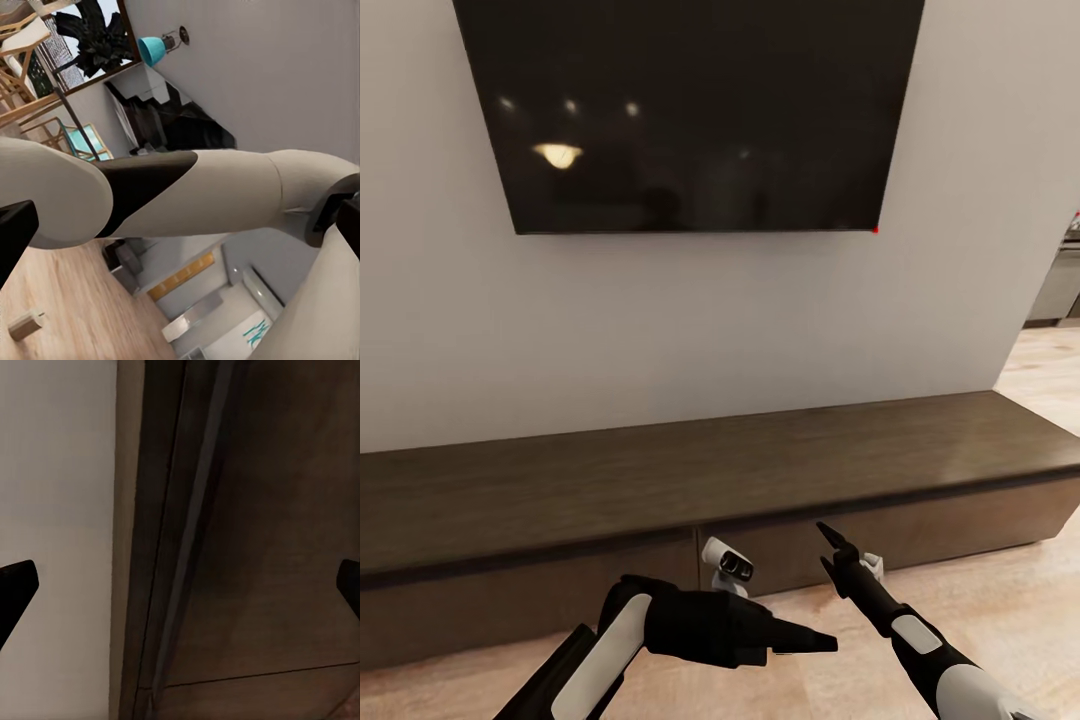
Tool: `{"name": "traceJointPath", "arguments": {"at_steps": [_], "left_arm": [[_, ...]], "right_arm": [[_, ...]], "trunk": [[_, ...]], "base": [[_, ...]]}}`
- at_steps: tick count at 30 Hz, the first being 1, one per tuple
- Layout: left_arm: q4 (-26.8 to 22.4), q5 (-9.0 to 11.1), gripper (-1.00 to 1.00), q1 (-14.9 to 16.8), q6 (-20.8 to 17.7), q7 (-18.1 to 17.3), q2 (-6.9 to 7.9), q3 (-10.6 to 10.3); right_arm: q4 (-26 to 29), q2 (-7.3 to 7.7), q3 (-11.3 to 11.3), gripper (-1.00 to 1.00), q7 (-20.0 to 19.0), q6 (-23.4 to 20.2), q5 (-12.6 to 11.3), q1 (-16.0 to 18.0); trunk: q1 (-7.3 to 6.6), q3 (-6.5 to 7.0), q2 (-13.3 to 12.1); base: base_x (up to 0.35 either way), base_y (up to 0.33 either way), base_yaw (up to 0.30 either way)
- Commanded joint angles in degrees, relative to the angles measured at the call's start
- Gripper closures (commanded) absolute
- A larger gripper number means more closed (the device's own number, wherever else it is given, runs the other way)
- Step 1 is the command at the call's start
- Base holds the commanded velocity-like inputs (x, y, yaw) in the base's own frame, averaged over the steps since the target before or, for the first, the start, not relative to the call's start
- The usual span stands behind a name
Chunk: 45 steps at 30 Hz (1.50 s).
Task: Place each of the two pumpkins and all three candles from the living room inside a cabinet in the living room (use any cabinet), then make sure every cabinet is closed, and position the cauldron so it is next to a table in the living room.
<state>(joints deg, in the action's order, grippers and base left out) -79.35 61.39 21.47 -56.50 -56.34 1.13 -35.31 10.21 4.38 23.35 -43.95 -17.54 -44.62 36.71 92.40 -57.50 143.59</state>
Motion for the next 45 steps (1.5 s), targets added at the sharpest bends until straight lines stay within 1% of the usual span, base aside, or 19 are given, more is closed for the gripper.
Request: {"name": "traceJointPath", "arguments": {"at_steps": [1, 13, 28, 35, 45], "left_arm": [[0.0, 0.2, -1.00, 0.1, -0.2, 0.0, 0.03, -0.1], [0.0, 0.3, -1.00, 0.1, -0.2, 0.0, 0.02, 0.0], [0.0, 0.3, -1.00, 0.0, -0.2, 0.0, 0.01, 0.0], [0.0, 0.2, -1.00, 0.0, -0.2, 0.0, 0.01, 0.0], [0.0, 0.2, -1.00, 0.0, -0.2, 0.0, 0.01, 0.0]], "right_arm": [[0.0, 0.01, 0.0, -1.00, -0.1, -0.5, -0.5, 0.0], [0.0, 0.04, 0.0, -1.00, -0.1, -0.4, -0.4, 0.0], [0.0, 0.16, 0.0, -1.00, -0.2, -0.2, -0.4, 0.0], [-0.1, 0.22, 0.0, -1.00, -0.5, 3.2, -0.5, 0.0], [-0.1, 0.19, -0.1, -1.00, -1.2, 3.6, -0.5, 0.0]], "trunk": [[0.00, -0.05, 0.0], [0.00, -0.05, 0.0], [0.00, -0.05, 0.0], [0.00, -0.05, 0.0], [0.00, -0.05, 0.0]], "base": [[0.171, 0.000, 0.000], [0.126, 0.000, 0.000], [0.010, 0.000, 0.000], [0.000, 0.000, 0.000], [0.036, 0.000, 0.000]]}}
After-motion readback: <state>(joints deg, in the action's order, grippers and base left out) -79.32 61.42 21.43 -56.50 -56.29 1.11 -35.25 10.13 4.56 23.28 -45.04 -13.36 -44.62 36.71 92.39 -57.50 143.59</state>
